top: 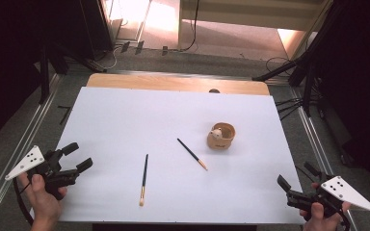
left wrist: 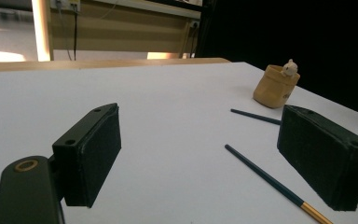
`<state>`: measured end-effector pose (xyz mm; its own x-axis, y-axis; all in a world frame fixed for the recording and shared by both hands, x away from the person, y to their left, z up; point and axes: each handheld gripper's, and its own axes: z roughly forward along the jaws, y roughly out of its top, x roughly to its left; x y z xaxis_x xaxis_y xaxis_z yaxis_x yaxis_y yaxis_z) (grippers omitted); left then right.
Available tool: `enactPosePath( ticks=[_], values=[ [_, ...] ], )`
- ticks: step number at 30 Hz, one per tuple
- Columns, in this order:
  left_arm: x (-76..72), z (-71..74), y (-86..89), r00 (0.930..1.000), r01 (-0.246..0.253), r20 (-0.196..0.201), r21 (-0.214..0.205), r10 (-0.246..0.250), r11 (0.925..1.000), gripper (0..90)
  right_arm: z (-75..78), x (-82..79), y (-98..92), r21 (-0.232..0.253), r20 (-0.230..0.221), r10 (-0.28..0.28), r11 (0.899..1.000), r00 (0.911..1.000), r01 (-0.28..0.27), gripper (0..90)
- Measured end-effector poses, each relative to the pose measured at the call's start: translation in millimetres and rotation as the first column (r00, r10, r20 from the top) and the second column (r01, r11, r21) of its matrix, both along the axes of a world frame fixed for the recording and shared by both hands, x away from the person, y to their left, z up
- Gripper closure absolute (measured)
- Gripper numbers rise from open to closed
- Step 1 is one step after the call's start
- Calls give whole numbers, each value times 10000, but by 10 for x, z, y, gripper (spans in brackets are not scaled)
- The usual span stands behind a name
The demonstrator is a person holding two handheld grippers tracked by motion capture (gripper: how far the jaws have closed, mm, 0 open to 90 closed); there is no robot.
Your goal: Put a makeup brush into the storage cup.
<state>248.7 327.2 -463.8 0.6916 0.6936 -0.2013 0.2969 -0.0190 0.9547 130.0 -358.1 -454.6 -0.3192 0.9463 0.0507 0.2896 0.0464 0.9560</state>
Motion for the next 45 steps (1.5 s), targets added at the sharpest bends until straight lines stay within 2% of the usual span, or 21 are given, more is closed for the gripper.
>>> enactPosePath(
  ticks=[2, 5, 10, 16, 19, 21, 23, 24, 25, 27, 28, 30, 32, 35, 38, 43, 45],
  values=[
    [14, 2, -25, 10000, 23, -23, -112, -24, 9999, 144, -14, 6, -1, -81, -44, -16, 10000, 10000, 16, 0],
    [13, 3, -30, 9994, 347, 50, -354, -346, 9988, 141, -31, 6, -3, -75, -96, 96, 9999, 9999, -97, 0],
    [-4, 7, -63, 9995, 309, -96, -331, -312, 9990, 148, -39, -4, -13, 26, -187, 177, 9998, 9997, -176, 0],
    [-28, 42, -87, 9980, 602, -154, -371, -608, 9975, 274, -4, -27, -18, 225, -67, 114, 9997, 9999, -113, 0],
    [-32, 40, -144, 9951, 932, -303, -137, -936, 9955, 362, 6, -47, 6, 136, -48, 115, 9998, 9999, -114, 0],
    [-34, 41, -180, 9901, 1334, -432, -23, -1334, 9911, 423, 16, -49, 22, 110, -33, 130, 9999, 9999, -130, 0],
    [-19, 35, -211, 9809, 1800, -735, -98, -1802, 9836, 444, 24, -33, 33, 95, 20, 134, 9999, 9999, -134, 0],
    [-6, 23, -232, 9776, 1868, -970, -67, -1866, 9824, 421, 23, -23, 40, 92, 5, 133, 9999, 9999, -133, 0],
    [6, 9, -246, 9708, 2127, -1128, -50, -2119, 9771, 399, 19, -11, 45, 59, -17, 158, 9999, 9999, -158, 0],
    [16, -15, -279, 9613, 2419, -1375, 69, -2387, 9703, 490, 6, 12, 54, -4, -56, 205, 9998, 9998, -205, 0],
    [15, -21, -297, 9599, 2473, -1415, 220, -2419, 9687, 537, 0, 20, 58, -8, -69, 230, 9997, 9997, -230, 0],
    [-2, -31, -342, 9626, 2344, -1486, 371, -2266, 9714, 585, -8, 28, 59, -51, -111, 302, 9995, 9995, -302, 0],
    [-12, -41, -389, 9618, 2315, -1619, 519, -2206, 9714, 645, -11, 30, 57, -65, -111, 317, 9995, 9994, -318, 0],
    [-26, -65, -465, 9542, 2544, -1819, 764, -2374, 9641, 715, -5, 21, 61, -21, -124, 297, 9996, 9995, -297, 0],
    [-38, -90, -557, 9432, 2827, -2054, 845, -2610, 9555, 775, -1, 20, 70, -93, -90, 311, 9995, 9995, -312, 0],
    [-69, -103, -739, 9325, 3153, -2241, 1229, -2832, 9410, 860, -8, 30, 79, -109, -128, 279, 9995, 9995, -280, 0],
    [-84, -101, -794, 9281, 3258, -2300, 1216, -2927, 9376, 885, -12, 31, 78, -110, -157, 270, 9996, 9995, -272, 0]
  ],
)
